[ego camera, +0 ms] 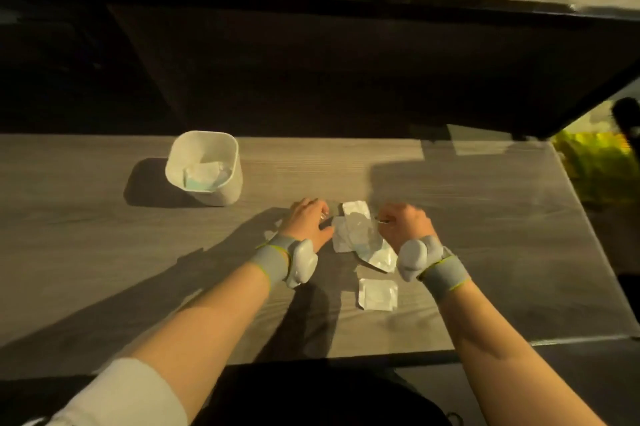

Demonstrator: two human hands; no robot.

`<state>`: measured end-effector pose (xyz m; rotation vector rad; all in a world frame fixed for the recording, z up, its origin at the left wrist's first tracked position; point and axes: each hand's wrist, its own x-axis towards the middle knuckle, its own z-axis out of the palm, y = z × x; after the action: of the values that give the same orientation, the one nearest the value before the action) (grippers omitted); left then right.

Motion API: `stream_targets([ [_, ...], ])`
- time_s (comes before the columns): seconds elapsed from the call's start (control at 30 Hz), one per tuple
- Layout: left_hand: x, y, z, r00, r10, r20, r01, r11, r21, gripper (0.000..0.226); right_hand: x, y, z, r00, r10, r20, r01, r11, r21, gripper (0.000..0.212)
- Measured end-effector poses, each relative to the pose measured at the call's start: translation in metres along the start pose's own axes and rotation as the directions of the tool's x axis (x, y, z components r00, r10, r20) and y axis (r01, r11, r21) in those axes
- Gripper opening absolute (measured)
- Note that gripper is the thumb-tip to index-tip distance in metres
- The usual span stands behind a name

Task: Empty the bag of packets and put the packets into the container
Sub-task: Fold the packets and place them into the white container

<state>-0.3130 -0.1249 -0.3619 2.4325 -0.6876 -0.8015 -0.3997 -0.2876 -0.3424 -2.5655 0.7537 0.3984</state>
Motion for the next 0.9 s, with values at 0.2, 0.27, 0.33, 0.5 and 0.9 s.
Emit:
stream_targets([
  [0.2, 0.003, 0.013, 0.043, 0.996, -0.084, -0.026, 0.08, 0.989, -0.127, 0.061, -0.007, 0.033, 0.015, 0.942, -0.275, 0.192, 0.301, 0.945, -0.125, 0.054],
  [0.27, 0.006, 0.016, 0.048, 0.993, -0.118, 0.008, 0.118, 0.985, -0.125, 0.062, -0.005, 0.032, 0.019, 0.936, -0.29, 0.198, 0.316, 0.942, -0.114, 0.057],
  [0.33, 0.007, 0.019, 0.052, 0.988, -0.149, 0.031, 0.152, 0.975, -0.164, 0.046, -0.003, 0.033, 0.018, 0.94, -0.293, 0.176, 0.311, 0.946, -0.089, 0.054],
  [0.5, -0.001, 0.026, 0.046, 0.984, -0.154, -0.086, 0.123, 0.948, -0.294, 0.014, 0.005, 0.046, 0.009, 0.953, -0.294, 0.071, 0.296, 0.955, -0.029, 0.026],
  [0.9, -0.002, 0.025, 0.043, 0.856, -0.411, -0.313, 0.147, 0.774, -0.616, 0.044, 0.024, 0.069, 0.005, 0.989, 0.145, 0.012, -0.114, 0.725, 0.679, 0.009],
])
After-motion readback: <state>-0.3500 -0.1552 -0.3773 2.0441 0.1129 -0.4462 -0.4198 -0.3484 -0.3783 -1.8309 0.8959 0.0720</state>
